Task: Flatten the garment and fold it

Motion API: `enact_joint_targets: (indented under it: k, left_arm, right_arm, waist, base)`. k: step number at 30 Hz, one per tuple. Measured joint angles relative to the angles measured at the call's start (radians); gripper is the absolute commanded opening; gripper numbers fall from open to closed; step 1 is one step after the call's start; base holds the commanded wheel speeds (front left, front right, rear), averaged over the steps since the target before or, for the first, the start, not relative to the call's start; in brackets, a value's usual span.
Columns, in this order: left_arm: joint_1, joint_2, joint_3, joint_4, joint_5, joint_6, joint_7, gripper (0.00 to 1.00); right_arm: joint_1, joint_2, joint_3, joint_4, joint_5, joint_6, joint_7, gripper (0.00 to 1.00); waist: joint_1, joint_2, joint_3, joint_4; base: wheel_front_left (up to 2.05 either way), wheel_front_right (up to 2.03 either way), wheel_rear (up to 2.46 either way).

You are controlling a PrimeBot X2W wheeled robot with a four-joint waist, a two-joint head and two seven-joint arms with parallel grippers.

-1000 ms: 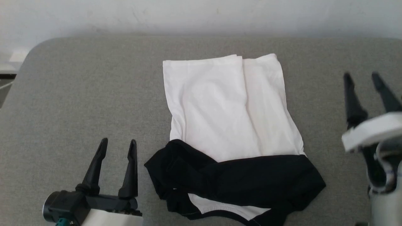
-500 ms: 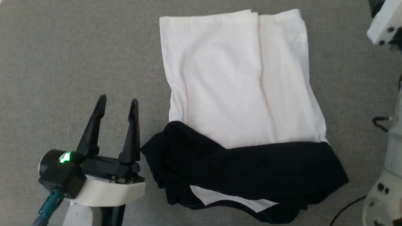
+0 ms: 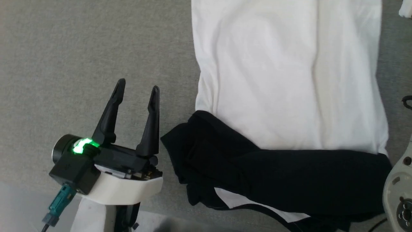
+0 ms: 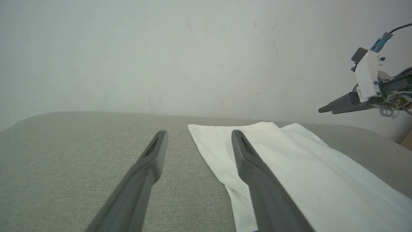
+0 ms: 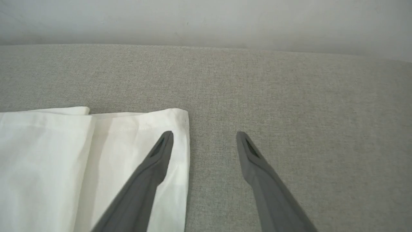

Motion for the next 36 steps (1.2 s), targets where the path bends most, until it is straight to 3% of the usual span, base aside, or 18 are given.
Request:
enact_joint_targets:
  k: [15,16,17,18,27,36]
  left_arm:
    - [-0.031,-0.018,-0.017,0.016,-0.002,-0.009,0.0,1.0]
    - [-0.033,-0.018,-0.017,0.016,-0.002,-0.009,0.0,1.0]
    - [-0.033,-0.019,-0.017,0.017,-0.002,-0.009,0.0,1.0]
    - [-0.033,-0.019,-0.018,0.02,-0.002,-0.009,0.0,1.0]
    - [-0.035,-0.016,-0.004,0.025,-0.009,-0.009,0.0,1.0]
    - [-0.204,0.105,0.048,0.013,-0.013,-0.01,0.036,1.0]
  right_arm:
    - [-0.046,0.006,-0.111,0.054,-0.11,0.0,0.005,1.0]
    - [-0.055,0.008,-0.123,0.054,-0.115,0.0,0.007,0.71]
    - [-0.061,0.009,-0.131,0.054,-0.124,0.0,0.01,0.15]
    - [-0.065,0.011,-0.137,0.054,-0.132,0.0,0.01,0.0]
    - [-0.061,0.028,-0.142,0.081,-0.141,0.0,-0.026,0.0]
    - [-0.025,0.034,-0.077,0.1,-0.067,0.0,-0.114,0.0]
  waist:
    - [-0.0002,0.0,0.098,0.107]
    - [-0.0002,0.0,0.102,0.111]
    - [-0.0002,0.0,0.105,0.114]
    - [-0.0002,0.0,0.107,0.116]
    - [-0.0001,0.0,0.085,0.096]
    - [-0.0002,0.0,0.025,0.042]
  base:
    - [0.0,0.0,0.0]
    - [0.0,0.0,0.0]
    - [0.0,0.0,0.0]
    - [0.0,0.0,0.0]
    - [0.0,0.0,0.0]
    - [0.0,0.0,0.0]
